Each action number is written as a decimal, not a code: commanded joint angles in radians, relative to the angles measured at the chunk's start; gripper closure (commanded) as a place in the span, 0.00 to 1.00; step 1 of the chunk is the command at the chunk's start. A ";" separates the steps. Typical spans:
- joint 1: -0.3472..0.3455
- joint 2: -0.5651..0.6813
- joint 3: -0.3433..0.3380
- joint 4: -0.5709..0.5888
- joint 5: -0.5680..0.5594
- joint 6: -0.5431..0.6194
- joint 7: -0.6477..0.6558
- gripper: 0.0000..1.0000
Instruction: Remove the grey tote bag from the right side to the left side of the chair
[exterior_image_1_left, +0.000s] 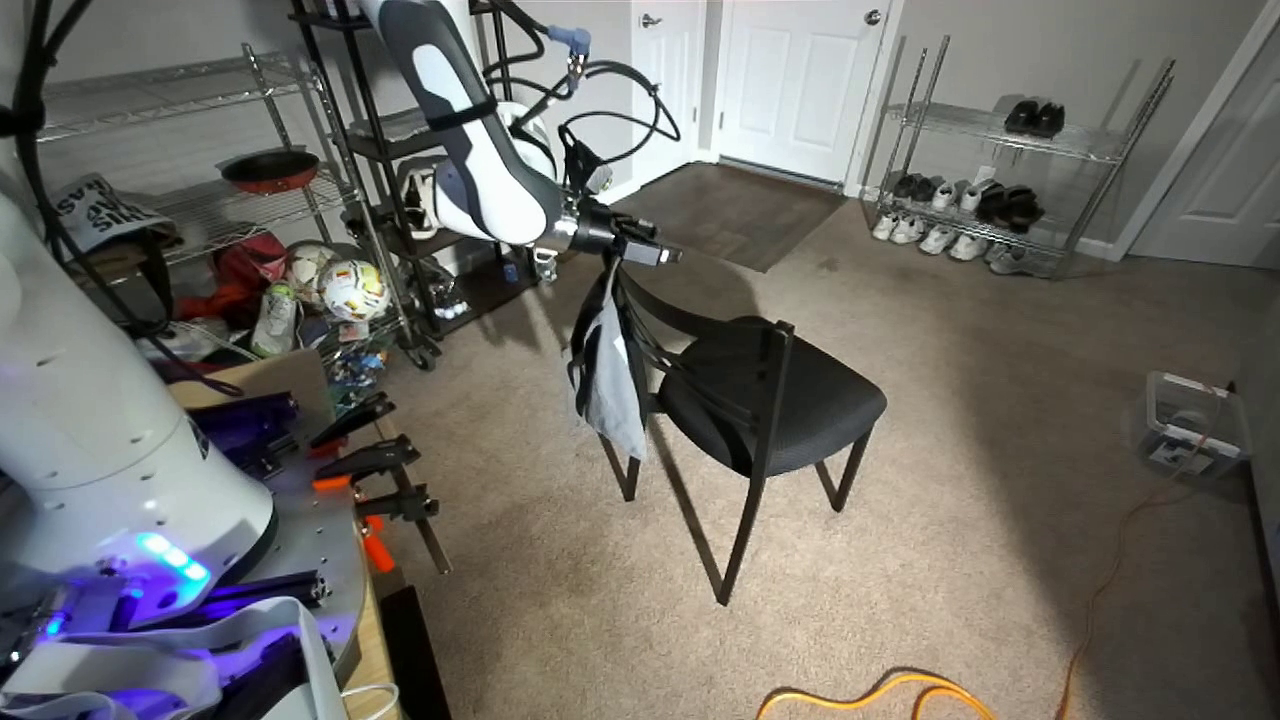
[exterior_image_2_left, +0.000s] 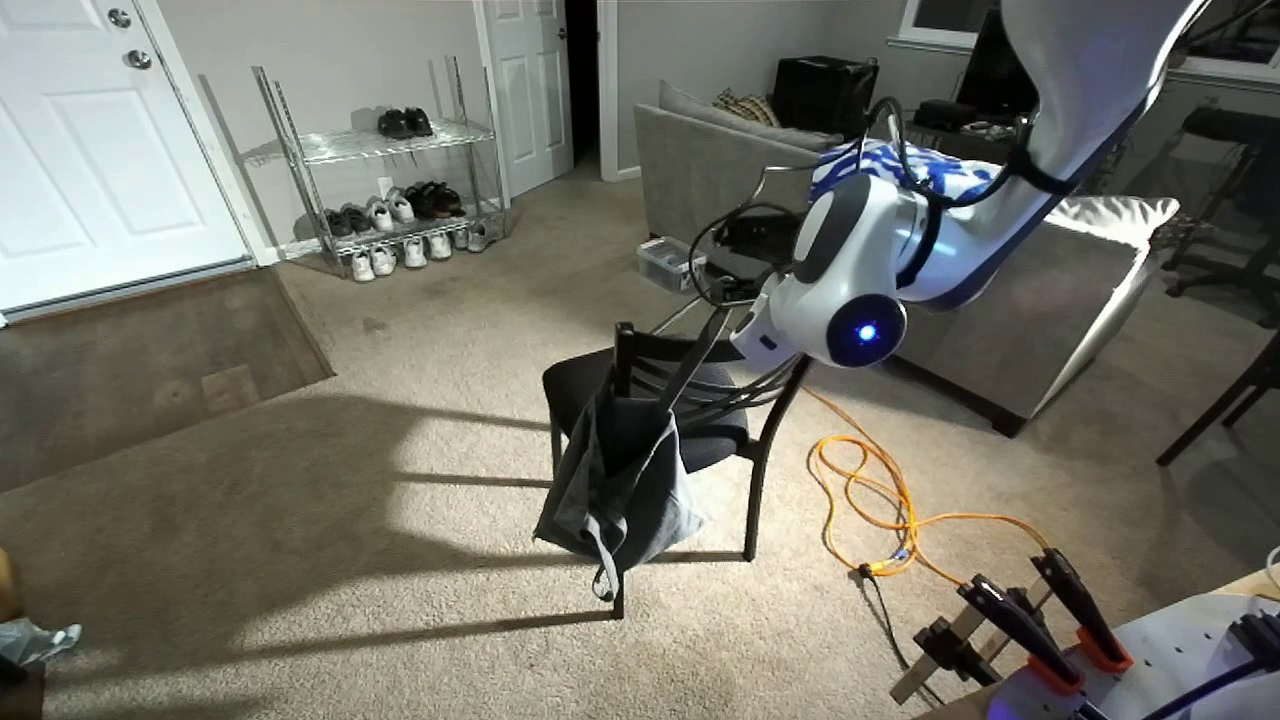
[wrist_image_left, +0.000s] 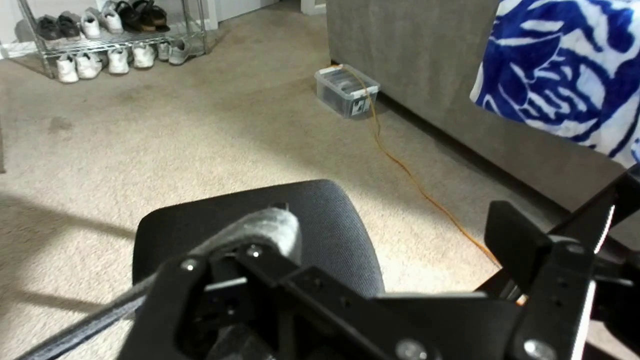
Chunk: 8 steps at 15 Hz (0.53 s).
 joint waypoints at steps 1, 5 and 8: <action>-0.065 -0.060 0.008 -0.021 -0.143 0.188 0.147 0.00; -0.077 -0.071 0.034 0.015 -0.159 0.333 0.236 0.00; -0.072 -0.071 0.067 0.050 -0.156 0.391 0.286 0.00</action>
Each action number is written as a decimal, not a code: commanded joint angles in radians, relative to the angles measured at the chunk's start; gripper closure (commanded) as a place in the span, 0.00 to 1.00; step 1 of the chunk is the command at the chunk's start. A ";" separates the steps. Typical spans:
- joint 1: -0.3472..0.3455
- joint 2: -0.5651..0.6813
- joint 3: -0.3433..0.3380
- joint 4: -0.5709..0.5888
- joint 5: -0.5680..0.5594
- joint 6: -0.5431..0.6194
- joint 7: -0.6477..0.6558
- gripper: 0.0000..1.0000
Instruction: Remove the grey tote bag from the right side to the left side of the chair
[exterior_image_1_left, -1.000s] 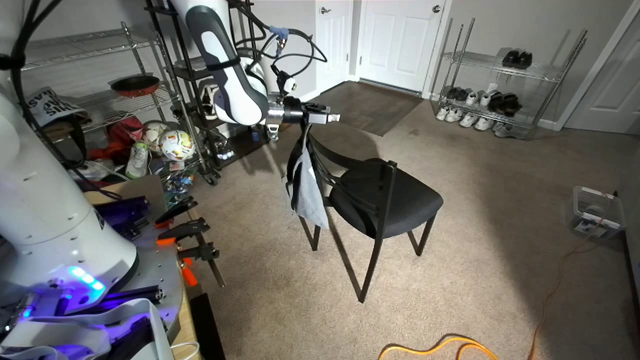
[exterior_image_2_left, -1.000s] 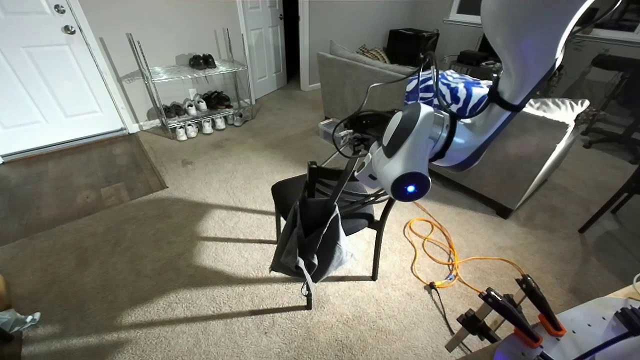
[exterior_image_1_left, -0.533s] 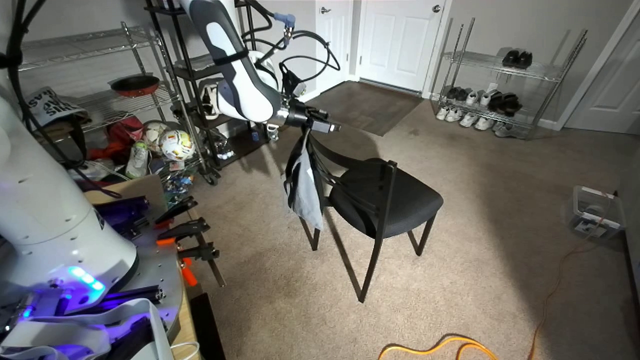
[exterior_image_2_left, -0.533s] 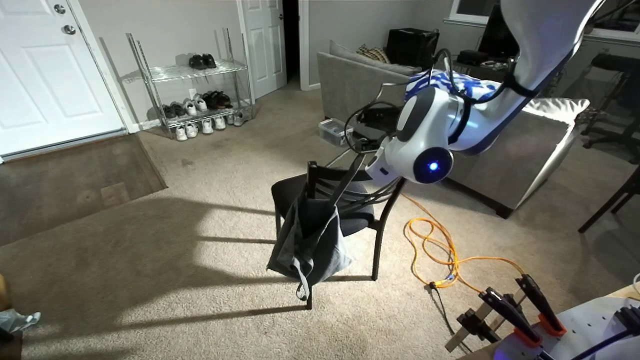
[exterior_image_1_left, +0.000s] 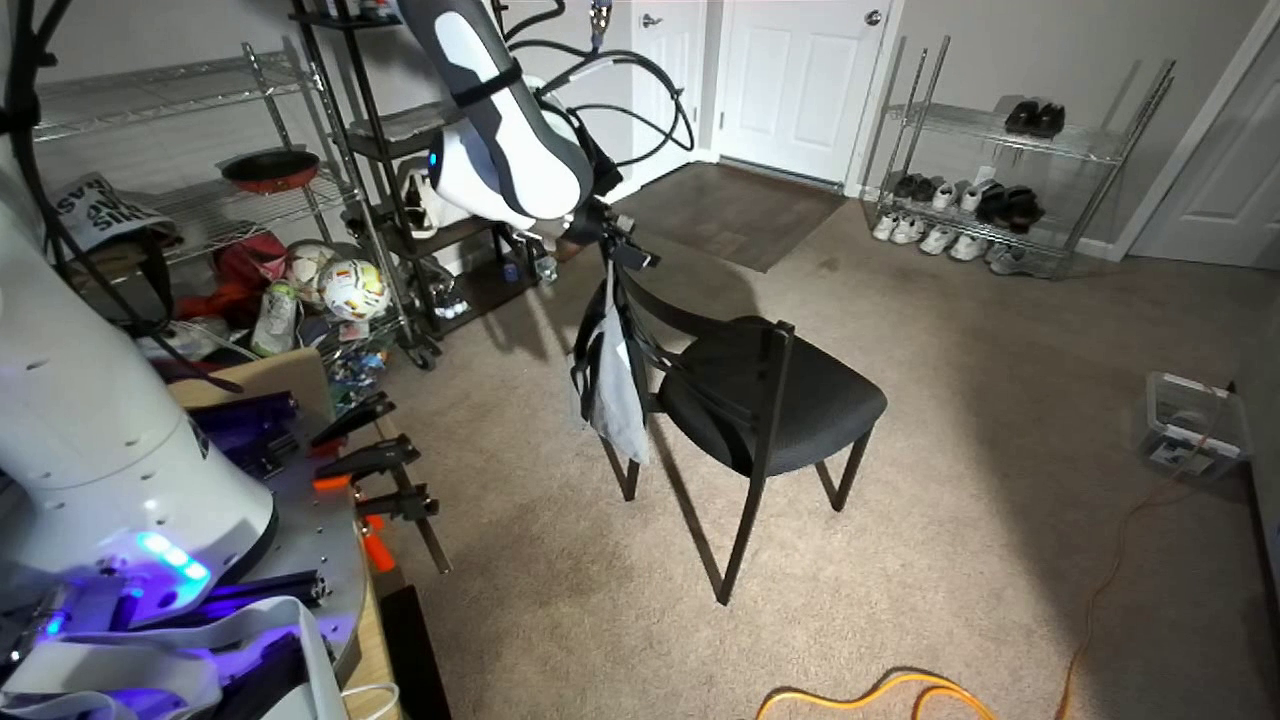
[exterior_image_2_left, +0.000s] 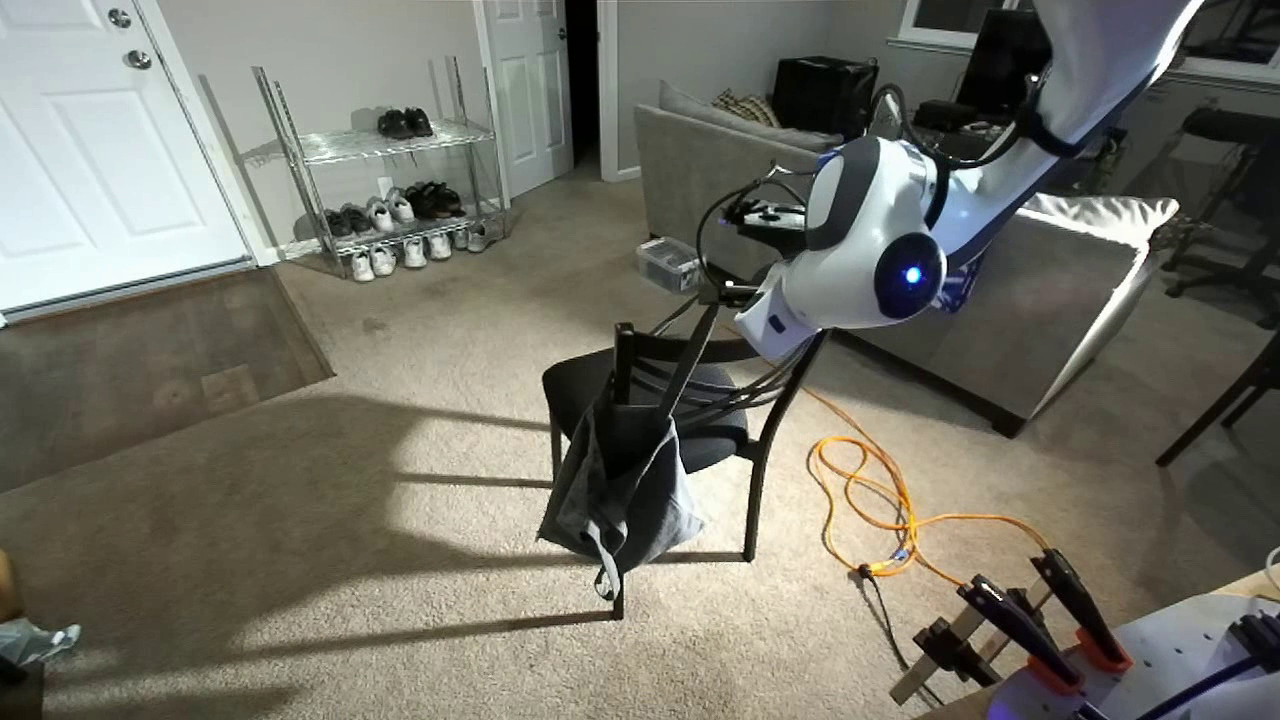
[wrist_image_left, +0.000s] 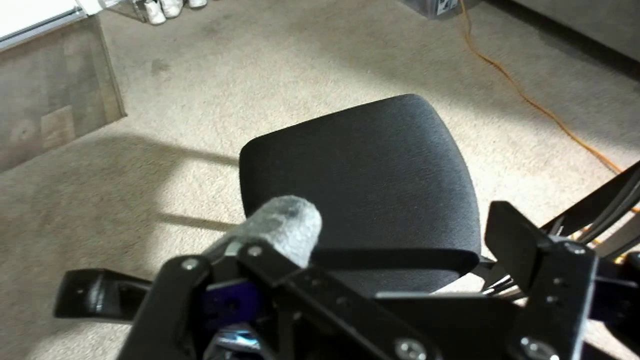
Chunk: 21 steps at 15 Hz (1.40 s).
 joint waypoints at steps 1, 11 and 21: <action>-0.002 -0.032 0.043 0.015 0.000 0.061 0.074 0.00; -0.329 -0.007 0.408 0.028 0.002 0.072 0.192 0.00; -0.698 0.121 0.762 0.043 0.002 0.096 0.186 0.00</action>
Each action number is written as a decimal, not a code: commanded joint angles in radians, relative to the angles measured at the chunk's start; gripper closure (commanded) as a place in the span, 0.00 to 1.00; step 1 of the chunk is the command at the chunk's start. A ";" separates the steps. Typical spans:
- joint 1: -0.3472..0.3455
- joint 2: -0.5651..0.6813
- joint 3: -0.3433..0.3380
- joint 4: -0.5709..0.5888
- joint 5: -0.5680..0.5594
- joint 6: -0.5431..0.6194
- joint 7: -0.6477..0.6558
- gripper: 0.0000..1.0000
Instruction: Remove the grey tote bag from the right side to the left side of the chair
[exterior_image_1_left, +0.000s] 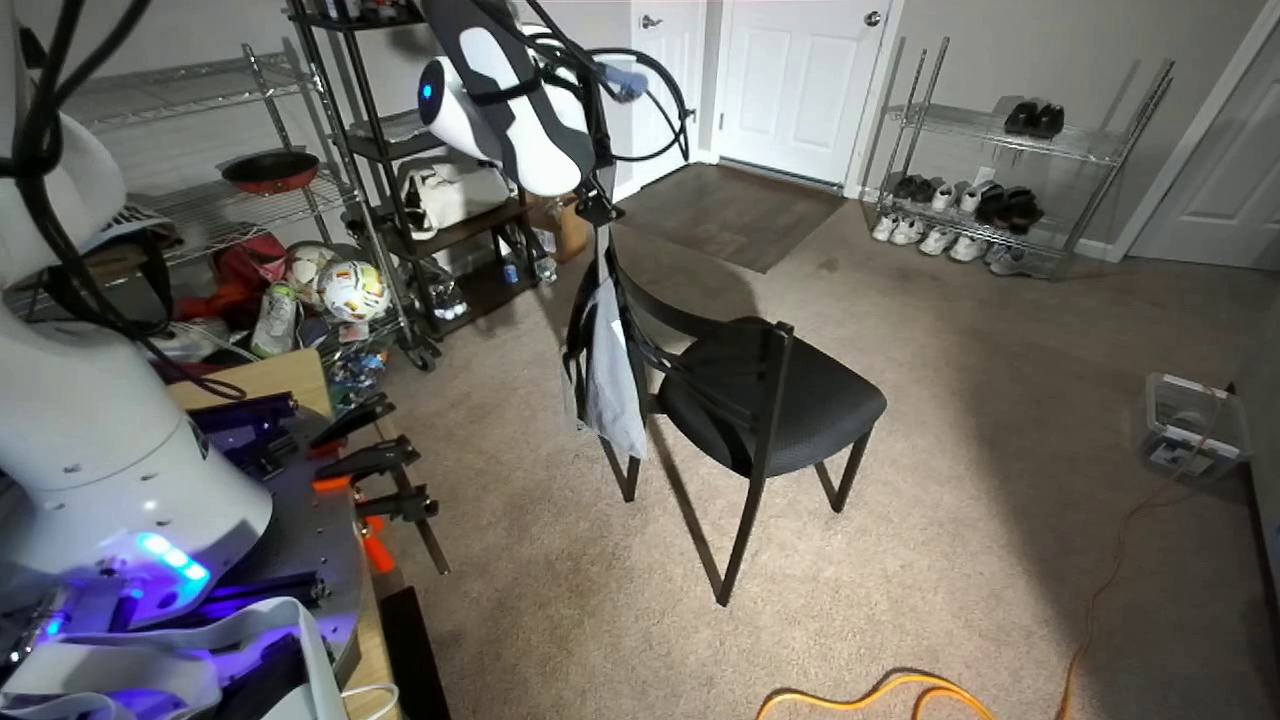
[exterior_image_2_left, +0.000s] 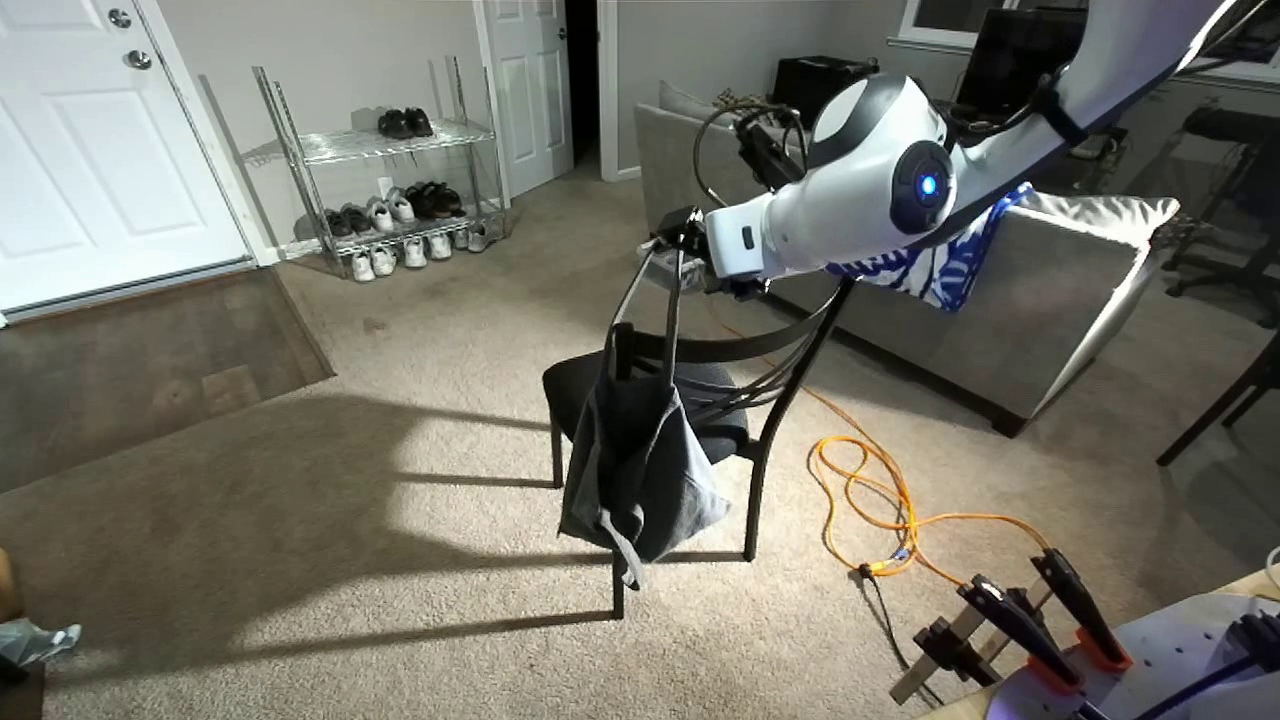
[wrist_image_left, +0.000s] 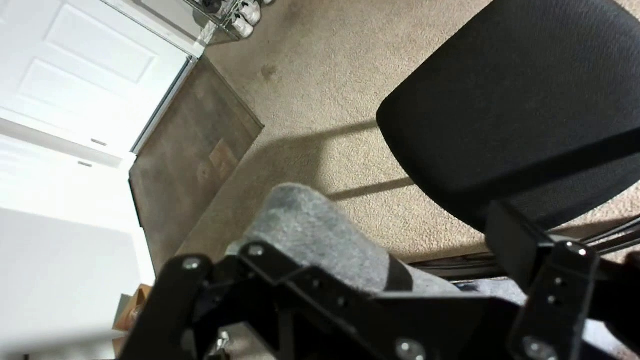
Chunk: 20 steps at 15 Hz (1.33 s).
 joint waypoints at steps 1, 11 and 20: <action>-0.021 0.019 0.013 0.001 0.000 0.000 -0.007 0.00; 0.001 0.025 -0.001 0.008 0.000 -0.001 -0.007 0.00; 0.001 0.025 -0.001 0.009 0.000 -0.001 -0.007 0.00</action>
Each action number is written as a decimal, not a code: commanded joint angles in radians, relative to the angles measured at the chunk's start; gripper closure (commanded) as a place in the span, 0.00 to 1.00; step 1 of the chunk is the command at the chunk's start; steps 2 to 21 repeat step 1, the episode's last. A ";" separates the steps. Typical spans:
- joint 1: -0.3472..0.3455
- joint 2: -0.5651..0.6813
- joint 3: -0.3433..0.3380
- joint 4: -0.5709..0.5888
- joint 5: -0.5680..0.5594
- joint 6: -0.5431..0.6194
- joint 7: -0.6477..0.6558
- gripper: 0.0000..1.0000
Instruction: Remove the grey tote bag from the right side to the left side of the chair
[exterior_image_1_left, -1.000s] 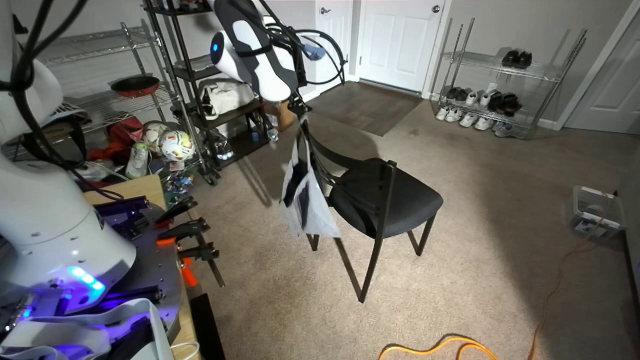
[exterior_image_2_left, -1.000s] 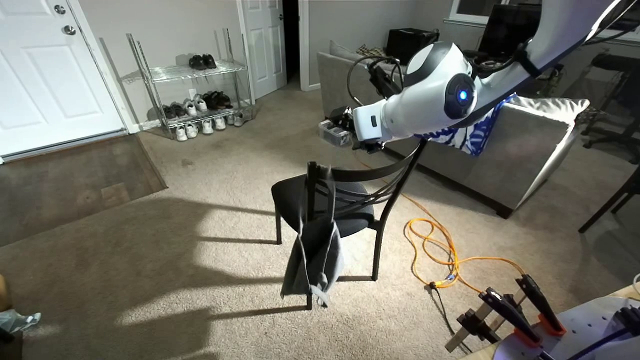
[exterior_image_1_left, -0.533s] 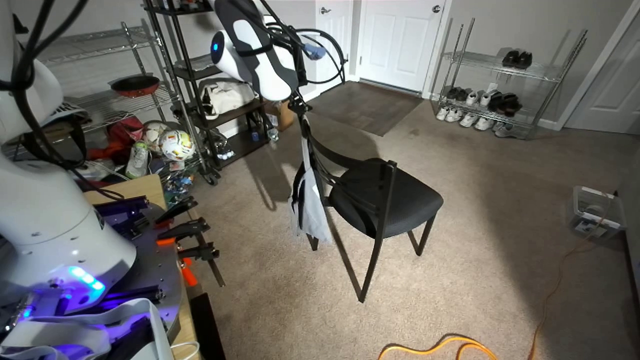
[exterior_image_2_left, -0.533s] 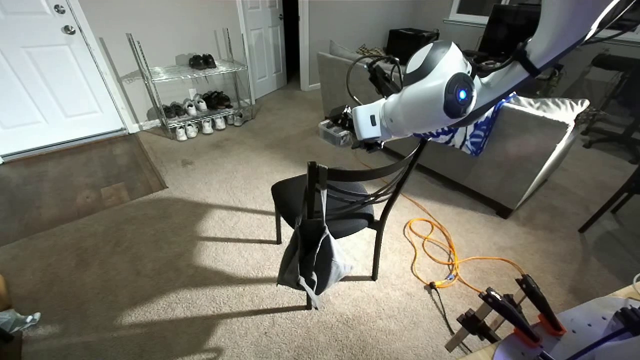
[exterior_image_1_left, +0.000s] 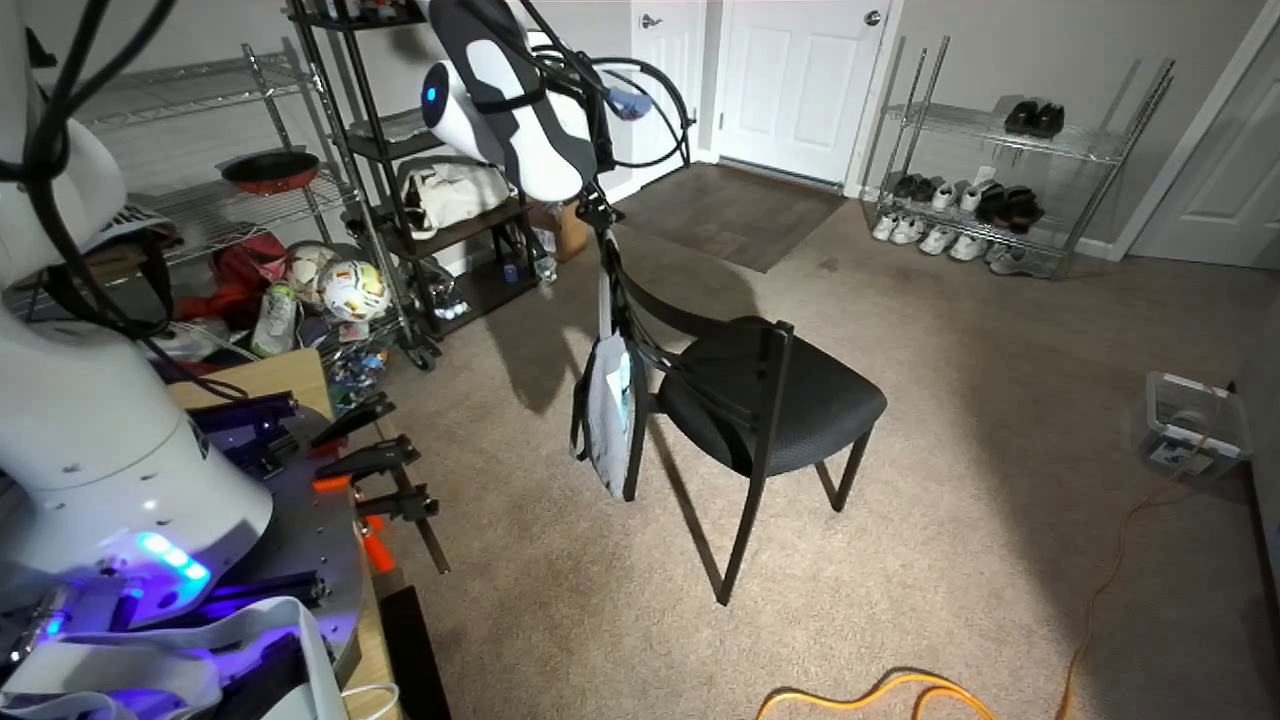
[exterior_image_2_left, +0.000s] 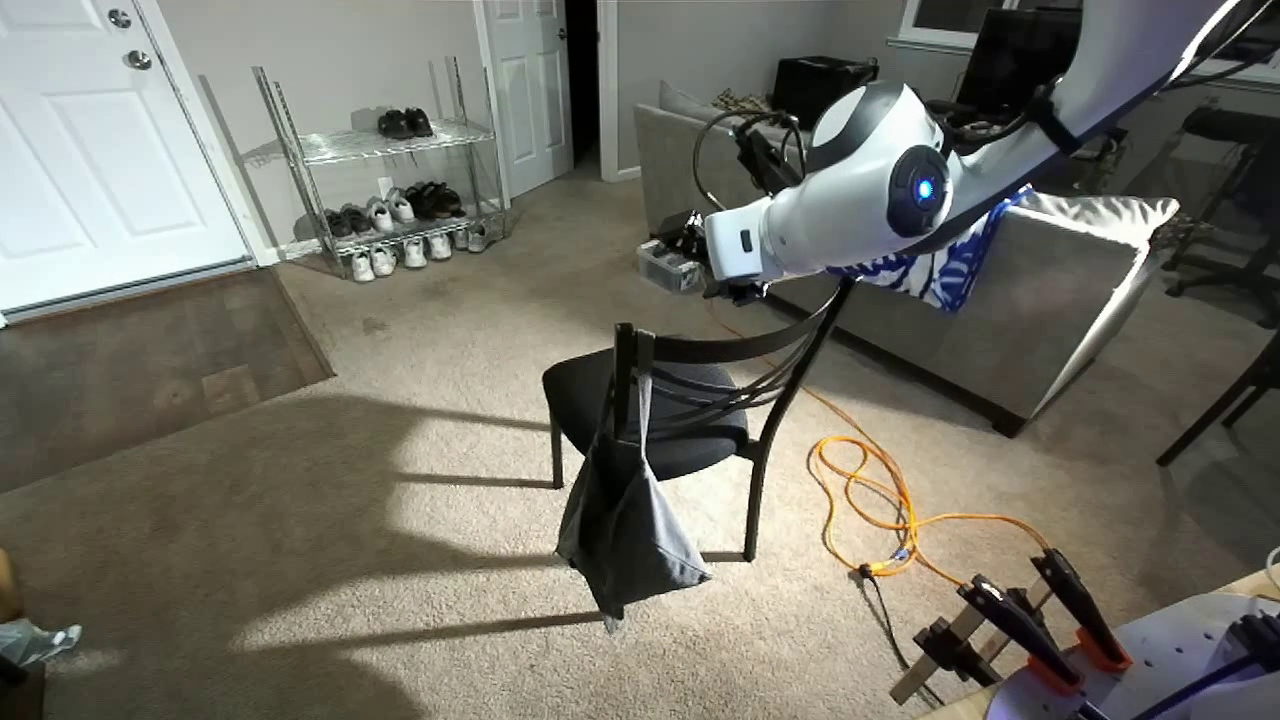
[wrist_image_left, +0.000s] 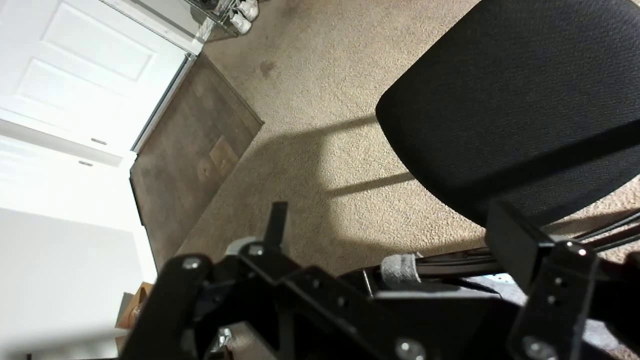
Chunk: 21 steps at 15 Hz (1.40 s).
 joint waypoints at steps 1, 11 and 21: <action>0.000 0.000 0.000 0.000 0.000 0.000 0.000 0.00; 0.000 0.000 0.000 0.000 0.000 0.000 0.000 0.00; 0.000 0.000 0.000 0.000 0.000 0.000 0.000 0.00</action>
